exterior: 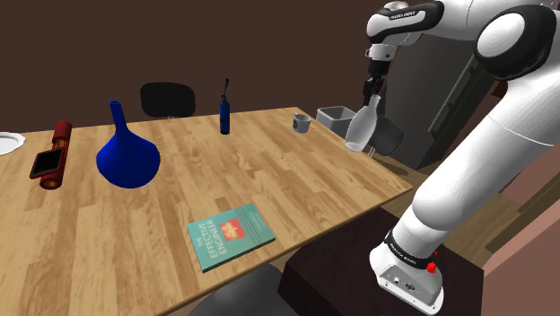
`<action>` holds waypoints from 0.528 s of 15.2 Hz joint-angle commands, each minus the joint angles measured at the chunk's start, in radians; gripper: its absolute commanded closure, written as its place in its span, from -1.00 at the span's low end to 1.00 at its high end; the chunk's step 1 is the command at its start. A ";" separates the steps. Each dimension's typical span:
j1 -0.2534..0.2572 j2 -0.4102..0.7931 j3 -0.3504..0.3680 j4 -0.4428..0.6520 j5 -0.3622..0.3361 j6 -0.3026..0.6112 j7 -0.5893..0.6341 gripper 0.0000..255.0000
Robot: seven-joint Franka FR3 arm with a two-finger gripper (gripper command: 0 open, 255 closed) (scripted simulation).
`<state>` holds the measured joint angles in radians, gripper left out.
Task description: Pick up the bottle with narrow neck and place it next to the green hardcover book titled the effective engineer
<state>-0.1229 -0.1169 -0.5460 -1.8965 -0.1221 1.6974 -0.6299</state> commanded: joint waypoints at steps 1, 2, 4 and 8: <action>0.000 0.002 0.000 0.030 0.001 -0.028 -0.004 1.00; 0.000 0.002 0.000 0.044 0.002 -0.041 -0.005 1.00; 0.001 0.004 0.001 0.072 0.003 -0.068 -0.007 1.00; 0.002 0.010 0.002 0.132 0.007 -0.123 -0.013 1.00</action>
<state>-0.1207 -0.1102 -0.5437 -1.7834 -0.1170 1.5905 -0.6393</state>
